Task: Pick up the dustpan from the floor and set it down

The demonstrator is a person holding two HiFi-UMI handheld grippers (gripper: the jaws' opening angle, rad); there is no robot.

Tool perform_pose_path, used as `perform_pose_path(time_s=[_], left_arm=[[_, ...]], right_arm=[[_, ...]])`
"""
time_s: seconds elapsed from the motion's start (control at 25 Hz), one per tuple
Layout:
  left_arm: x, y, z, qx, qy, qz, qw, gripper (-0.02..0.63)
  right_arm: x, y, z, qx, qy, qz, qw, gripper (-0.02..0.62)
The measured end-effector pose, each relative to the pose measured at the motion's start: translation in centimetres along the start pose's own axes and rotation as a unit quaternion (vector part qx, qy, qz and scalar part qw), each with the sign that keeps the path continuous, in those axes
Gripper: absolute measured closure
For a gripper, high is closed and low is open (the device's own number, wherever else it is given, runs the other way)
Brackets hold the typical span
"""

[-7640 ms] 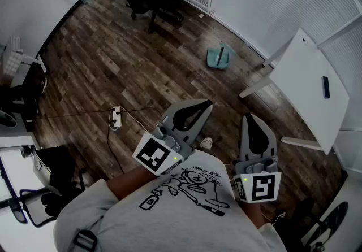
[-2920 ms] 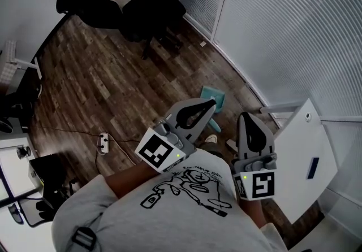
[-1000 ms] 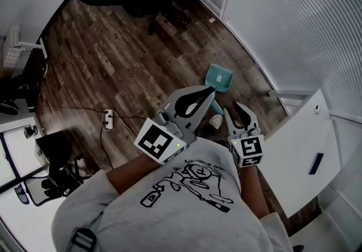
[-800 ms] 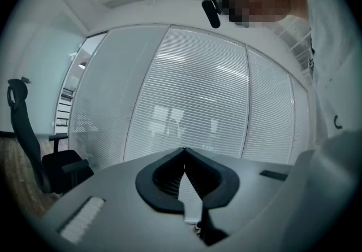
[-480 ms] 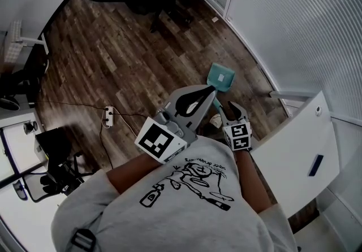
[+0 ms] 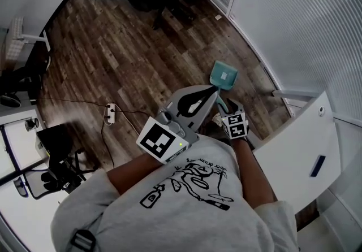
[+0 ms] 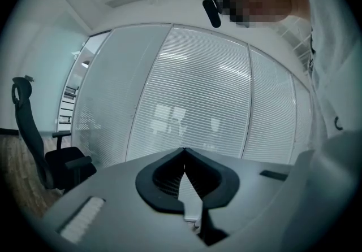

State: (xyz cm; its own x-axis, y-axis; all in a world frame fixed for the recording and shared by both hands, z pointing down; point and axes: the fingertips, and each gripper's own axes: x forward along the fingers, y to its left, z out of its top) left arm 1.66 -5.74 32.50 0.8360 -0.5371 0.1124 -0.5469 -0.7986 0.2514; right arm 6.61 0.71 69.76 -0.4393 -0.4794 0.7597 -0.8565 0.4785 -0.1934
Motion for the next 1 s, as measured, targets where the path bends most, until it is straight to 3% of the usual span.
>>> perform_pose_path(time_s=[1.0], left_arm=[[-2.3, 3.1, -4.4, -0.021, 0.048, 0.033, 0.9981, 0.604]], right_arm=[[9.1, -0.9, -6.7, 0.002, 0.108, 0.025, 0.994, 0.425]])
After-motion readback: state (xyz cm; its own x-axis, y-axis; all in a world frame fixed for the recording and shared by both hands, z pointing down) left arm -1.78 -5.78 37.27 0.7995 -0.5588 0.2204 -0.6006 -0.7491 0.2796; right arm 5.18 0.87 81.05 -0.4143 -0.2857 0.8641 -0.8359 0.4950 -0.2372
